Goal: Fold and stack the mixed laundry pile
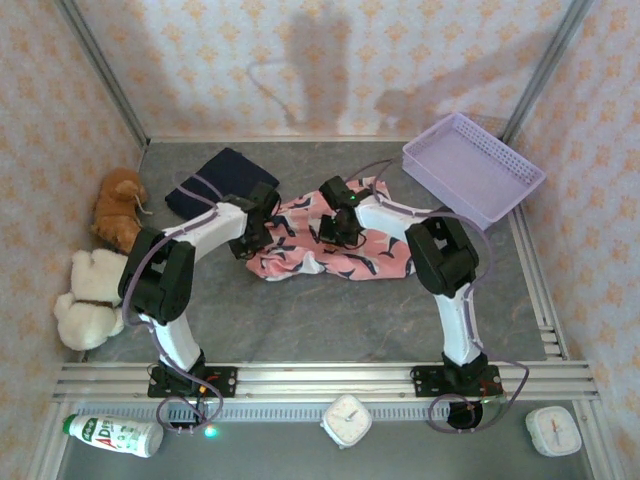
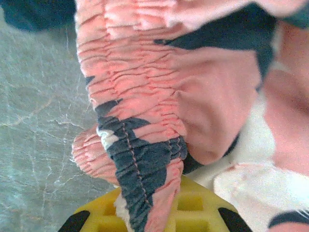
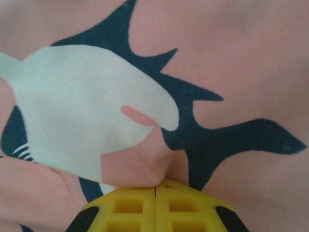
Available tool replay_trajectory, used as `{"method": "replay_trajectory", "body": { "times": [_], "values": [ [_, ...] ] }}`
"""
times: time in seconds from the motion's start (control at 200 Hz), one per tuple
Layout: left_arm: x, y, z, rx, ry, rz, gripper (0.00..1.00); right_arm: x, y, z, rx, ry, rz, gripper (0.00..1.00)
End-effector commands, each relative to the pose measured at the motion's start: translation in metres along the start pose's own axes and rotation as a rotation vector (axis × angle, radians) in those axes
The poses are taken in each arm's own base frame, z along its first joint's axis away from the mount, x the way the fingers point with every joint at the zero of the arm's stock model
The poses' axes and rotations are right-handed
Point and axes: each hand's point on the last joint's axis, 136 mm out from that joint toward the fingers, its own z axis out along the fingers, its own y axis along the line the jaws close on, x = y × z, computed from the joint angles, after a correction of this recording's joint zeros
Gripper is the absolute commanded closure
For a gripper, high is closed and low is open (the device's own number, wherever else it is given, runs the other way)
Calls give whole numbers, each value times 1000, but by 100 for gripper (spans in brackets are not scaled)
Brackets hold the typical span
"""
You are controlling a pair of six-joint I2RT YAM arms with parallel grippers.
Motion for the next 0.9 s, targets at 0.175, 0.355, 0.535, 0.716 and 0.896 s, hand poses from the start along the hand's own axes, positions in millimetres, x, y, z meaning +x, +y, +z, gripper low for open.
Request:
{"method": "replay_trajectory", "body": {
  "times": [0.175,0.355,0.535,0.716,0.896],
  "values": [
    [-42,-35,-109,104,-174,135,100,19,7,34,-10,94,14,100],
    [-40,-70,-129,112,-209,232,100,18,25,27,-83,103,-12,97],
    [-46,-72,-122,42,-232,271,100,-3,28,-19,-126,35,-20,89],
    [-55,-60,-125,-54,-263,337,100,-19,-2,-74,-157,-32,38,74],
    [-62,-54,-132,-92,-290,361,100,-12,-71,-104,-28,-78,66,55]
  ]
}}
